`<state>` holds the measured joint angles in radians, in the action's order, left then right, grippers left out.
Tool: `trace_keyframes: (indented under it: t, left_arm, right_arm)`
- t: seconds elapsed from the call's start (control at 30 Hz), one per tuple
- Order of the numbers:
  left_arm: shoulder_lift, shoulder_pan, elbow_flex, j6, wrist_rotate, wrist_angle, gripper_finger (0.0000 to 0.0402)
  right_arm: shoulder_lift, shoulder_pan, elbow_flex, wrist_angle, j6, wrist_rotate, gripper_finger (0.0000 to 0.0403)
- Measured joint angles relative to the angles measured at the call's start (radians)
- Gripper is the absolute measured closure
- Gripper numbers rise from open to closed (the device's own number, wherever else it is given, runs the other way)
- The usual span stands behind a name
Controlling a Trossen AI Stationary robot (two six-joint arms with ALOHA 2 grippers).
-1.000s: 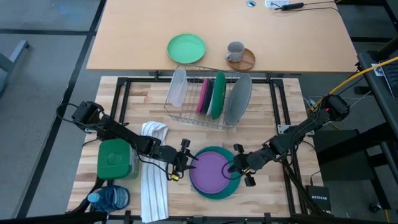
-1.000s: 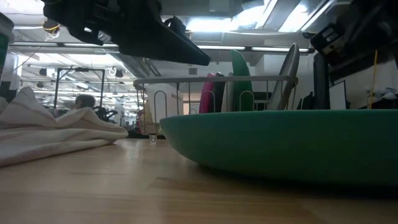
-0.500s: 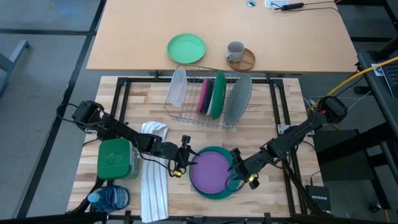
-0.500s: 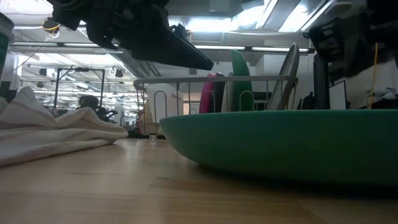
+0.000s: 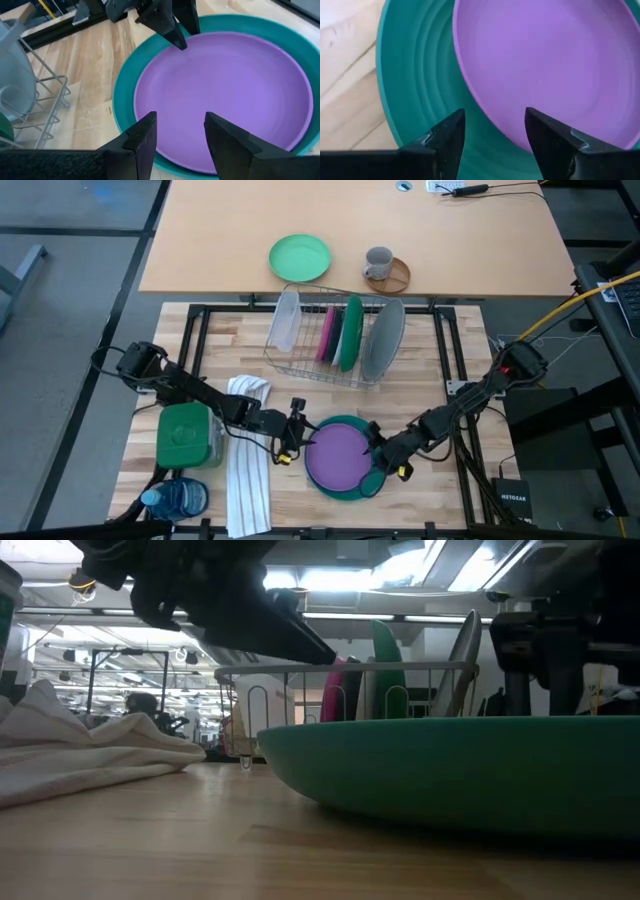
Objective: Sort dishes
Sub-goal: Put the violet plate in the dish rack
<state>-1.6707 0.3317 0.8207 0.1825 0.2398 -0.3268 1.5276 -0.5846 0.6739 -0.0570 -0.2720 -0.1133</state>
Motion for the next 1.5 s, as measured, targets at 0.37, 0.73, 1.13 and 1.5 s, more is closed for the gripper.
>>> trace_keyframes:
  t: [0.37,0.73,1.13,1.5]
  left_arm:
    - [0.0,0.0,0.0,0.0,0.0,0.01,0.0247]
    - [0.0,0.0,0.0,0.0,0.0,-0.001,0.0247]
    - [0.001,0.001,0.0,0.024,-0.009,-0.181,0.0247]
    - [0.004,0.028,0.026,-0.084,-0.249,-0.179,0.0247]
  right_arm:
    - [0.065,0.003,0.001,0.008,-0.051,-0.036,0.0203]
    - [0.071,0.002,0.002,0.077,-0.052,-0.026,0.0368]
    - [0.072,0.003,0.131,0.043,0.052,0.01,0.0392]
    - [0.072,0.003,0.164,0.027,0.072,0.02,0.0393]
